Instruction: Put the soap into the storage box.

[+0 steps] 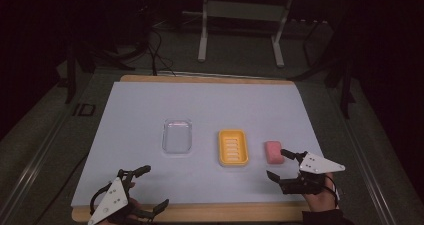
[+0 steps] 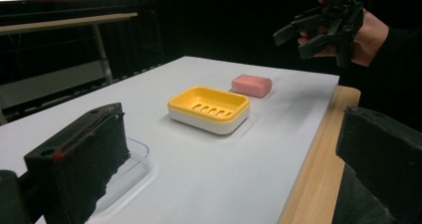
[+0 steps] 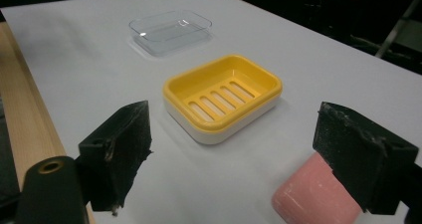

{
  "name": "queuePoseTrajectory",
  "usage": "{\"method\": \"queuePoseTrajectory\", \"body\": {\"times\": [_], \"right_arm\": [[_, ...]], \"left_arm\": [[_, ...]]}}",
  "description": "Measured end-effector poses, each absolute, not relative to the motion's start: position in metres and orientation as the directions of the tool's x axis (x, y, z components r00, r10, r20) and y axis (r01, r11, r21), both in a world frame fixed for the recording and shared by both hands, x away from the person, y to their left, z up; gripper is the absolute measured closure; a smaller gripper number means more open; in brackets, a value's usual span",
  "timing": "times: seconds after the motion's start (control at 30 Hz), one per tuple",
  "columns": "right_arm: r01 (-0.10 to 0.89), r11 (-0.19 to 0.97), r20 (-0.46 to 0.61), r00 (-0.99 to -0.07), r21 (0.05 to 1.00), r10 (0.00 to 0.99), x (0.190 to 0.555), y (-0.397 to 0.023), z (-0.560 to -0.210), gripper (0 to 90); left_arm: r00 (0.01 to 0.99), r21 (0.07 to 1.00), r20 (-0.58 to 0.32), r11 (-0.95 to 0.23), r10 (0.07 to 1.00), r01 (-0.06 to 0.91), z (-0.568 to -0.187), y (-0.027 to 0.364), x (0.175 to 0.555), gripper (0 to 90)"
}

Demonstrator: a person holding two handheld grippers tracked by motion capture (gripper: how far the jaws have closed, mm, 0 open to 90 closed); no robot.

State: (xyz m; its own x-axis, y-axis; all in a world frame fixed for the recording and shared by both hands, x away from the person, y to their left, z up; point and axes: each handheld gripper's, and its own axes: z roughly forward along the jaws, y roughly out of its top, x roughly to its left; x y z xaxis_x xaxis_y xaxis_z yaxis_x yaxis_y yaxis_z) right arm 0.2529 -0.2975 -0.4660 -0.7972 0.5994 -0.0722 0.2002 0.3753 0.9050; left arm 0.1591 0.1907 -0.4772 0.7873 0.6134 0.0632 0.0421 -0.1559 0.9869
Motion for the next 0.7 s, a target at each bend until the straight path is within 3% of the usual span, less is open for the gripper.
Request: {"method": "queuePoseTrajectory", "body": {"times": [0.6,0.7], "right_arm": [[0.142,0.430,-0.141,-0.816,0.892,0.561,0.2527,-0.2890,-0.4652,14.8],[0.186,0.470,-0.181,-0.755,0.863,0.630,0.2553,-0.2880,-0.4646,18.5]], "left_arm": [[0.789,0.981,0.086,-0.188,0.609,0.038,-0.4782,0.1881,0.1588,0.3],[0.791,0.980,0.084,-0.194,0.606,0.044,-0.4785,0.1875,0.1589,0.3]]}}
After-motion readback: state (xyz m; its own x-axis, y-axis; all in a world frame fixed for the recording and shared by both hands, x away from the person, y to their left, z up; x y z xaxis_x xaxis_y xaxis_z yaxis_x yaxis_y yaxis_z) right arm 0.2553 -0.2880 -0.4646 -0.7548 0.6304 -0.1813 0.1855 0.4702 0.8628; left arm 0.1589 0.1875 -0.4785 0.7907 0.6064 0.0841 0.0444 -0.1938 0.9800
